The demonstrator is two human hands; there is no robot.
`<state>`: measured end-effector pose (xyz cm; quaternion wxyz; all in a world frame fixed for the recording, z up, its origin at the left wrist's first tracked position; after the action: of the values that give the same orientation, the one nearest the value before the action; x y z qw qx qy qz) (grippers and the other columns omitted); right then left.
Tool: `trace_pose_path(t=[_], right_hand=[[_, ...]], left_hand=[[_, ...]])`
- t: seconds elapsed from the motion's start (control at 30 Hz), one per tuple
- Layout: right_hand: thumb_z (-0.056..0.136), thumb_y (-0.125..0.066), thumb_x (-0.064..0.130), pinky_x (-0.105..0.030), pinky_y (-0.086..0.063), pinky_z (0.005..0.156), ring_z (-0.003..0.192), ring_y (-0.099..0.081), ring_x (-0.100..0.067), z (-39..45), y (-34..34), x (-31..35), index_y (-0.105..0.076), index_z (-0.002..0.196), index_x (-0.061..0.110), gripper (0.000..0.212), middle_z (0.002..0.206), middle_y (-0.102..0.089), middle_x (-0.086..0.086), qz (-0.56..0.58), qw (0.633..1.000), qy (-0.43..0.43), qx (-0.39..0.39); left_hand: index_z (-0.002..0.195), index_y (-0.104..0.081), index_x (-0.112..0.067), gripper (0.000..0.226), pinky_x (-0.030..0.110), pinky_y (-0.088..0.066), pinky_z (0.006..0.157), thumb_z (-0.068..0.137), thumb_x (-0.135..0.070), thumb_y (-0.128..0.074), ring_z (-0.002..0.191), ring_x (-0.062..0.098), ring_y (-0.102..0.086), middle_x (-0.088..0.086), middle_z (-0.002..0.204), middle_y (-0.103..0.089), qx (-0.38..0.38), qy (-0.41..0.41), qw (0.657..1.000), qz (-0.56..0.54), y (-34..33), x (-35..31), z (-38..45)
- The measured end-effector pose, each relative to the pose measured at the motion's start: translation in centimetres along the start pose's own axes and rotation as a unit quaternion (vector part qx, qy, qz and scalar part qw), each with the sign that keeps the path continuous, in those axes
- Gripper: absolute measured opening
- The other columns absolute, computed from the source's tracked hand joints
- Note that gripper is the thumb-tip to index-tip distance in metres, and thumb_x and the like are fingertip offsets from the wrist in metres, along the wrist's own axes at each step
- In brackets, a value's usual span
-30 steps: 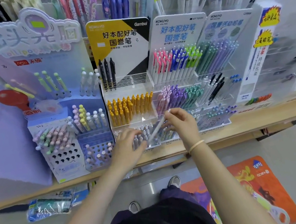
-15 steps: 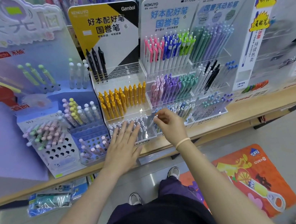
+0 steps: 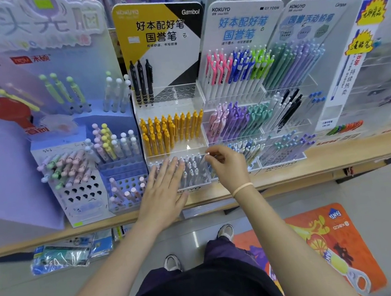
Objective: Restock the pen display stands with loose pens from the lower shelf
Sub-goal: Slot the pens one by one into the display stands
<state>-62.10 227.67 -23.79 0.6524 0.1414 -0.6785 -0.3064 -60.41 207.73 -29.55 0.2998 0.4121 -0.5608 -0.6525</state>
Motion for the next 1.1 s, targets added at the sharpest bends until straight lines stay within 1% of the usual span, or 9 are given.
trace_pose_path(t=[0.07,0.2,0.27,0.37,0.43,0.57,0.73,0.87,1.1], right_hand=[[0.091,-0.069,0.011,-0.016,-0.053,0.079,0.082,-0.066,-0.010,0.0,0.3,0.2,-0.073,0.102,0.009,0.011,0.085,-0.070,0.003,0.008,1.000,0.007,-0.004],[0.091,-0.069,0.009,-0.016,-0.052,0.078,0.078,-0.064,-0.007,-0.2,-0.2,-0.2,-0.073,0.099,0.009,0.009,0.080,-0.067,0.006,-0.001,1.000,0.003,0.005],[0.092,-0.068,0.009,-0.019,-0.051,0.077,0.074,-0.061,-0.003,-0.1,-0.6,-0.5,-0.073,0.098,0.009,0.008,0.078,-0.066,0.007,-0.020,1.000,-0.009,0.012],[0.093,-0.067,0.011,-0.030,-0.055,0.081,0.076,-0.063,-0.009,0.2,-1.5,-0.8,-0.071,0.102,0.007,0.011,0.084,-0.068,0.000,-0.031,0.998,-0.029,0.040],[0.094,-0.066,0.013,-0.041,-0.059,0.079,0.080,-0.067,-0.019,0.3,-2.0,-0.7,-0.066,0.105,0.010,0.012,0.092,-0.069,-0.003,-0.033,0.996,-0.042,0.066],[0.095,-0.064,0.013,-0.048,-0.058,0.069,0.070,-0.068,-0.027,0.5,-2.5,-1.0,-0.060,0.093,0.015,0.004,0.082,-0.065,-0.003,-0.062,0.994,-0.040,0.075],[0.094,-0.066,0.017,-0.046,-0.059,0.072,0.071,-0.069,-0.024,0.3,-2.6,-1.1,-0.065,0.104,0.014,0.011,0.091,-0.069,-0.001,-0.039,0.994,-0.055,0.083],[0.094,-0.064,0.014,-0.043,-0.058,0.072,0.068,-0.068,-0.024,0.5,-2.5,-0.7,-0.067,0.094,0.014,0.003,0.081,-0.068,0.000,-0.033,0.995,-0.058,0.070],[0.092,-0.066,0.012,-0.047,-0.059,0.070,0.066,-0.069,-0.027,0.3,-2.6,-0.8,-0.065,0.083,0.022,0.013,0.080,-0.068,0.000,-0.010,0.994,-0.081,0.069]], left_hand=[[0.160,-0.010,-0.018,0.073,0.040,0.008,0.124,0.098,-0.056,-0.018,0.155,0.020,0.000,0.003,0.167,-0.006,-0.008,0.025,1.000,0.003,0.3,0.5,0.0],[0.160,0.000,-0.022,0.076,0.038,0.014,0.122,0.096,-0.062,-0.007,0.154,0.021,0.010,0.002,0.166,0.004,0.018,0.035,0.999,0.014,-0.1,0.5,0.1],[0.160,-0.008,-0.019,0.075,0.040,0.011,0.122,0.098,-0.062,-0.012,0.154,0.025,0.000,0.006,0.167,-0.006,0.014,0.035,0.999,0.022,-0.1,0.3,0.2],[0.158,-0.023,-0.014,0.074,0.044,-0.002,0.123,0.101,-0.059,-0.019,0.153,0.028,-0.015,0.012,0.164,-0.022,0.000,0.023,0.999,0.039,-0.1,0.4,0.2],[0.158,-0.023,-0.013,0.073,0.044,-0.005,0.122,0.101,-0.058,-0.019,0.152,0.028,-0.017,0.012,0.164,-0.024,-0.001,0.019,0.999,0.041,0.0,0.5,0.1],[0.159,-0.019,-0.015,0.072,0.044,-0.004,0.123,0.101,-0.059,-0.020,0.153,0.028,-0.016,0.011,0.164,-0.020,0.007,0.021,0.999,0.036,-0.1,0.5,0.1],[0.159,-0.012,-0.017,0.072,0.042,-0.003,0.123,0.101,-0.058,-0.022,0.154,0.024,-0.011,0.008,0.166,-0.014,0.003,0.025,0.999,0.021,-0.3,0.9,0.1],[0.159,-0.012,-0.018,0.072,0.042,-0.002,0.123,0.101,-0.058,-0.023,0.154,0.023,-0.011,0.007,0.166,-0.015,0.004,0.028,1.000,0.010,-0.3,0.9,0.1],[0.159,-0.016,-0.016,0.071,0.043,-0.007,0.122,0.101,-0.057,-0.024,0.153,0.024,-0.015,0.009,0.165,-0.020,-0.007,0.027,1.000,0.011,-0.1,0.8,0.0]])
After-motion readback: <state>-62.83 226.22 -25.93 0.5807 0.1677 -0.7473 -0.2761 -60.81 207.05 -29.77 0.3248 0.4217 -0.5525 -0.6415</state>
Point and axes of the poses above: each hand's wrist, its own z-axis towards the middle knuckle, its own y-axis out of the back of the hand, x = y × z, the point moved 2 cm from there along z, towards the middle knuckle
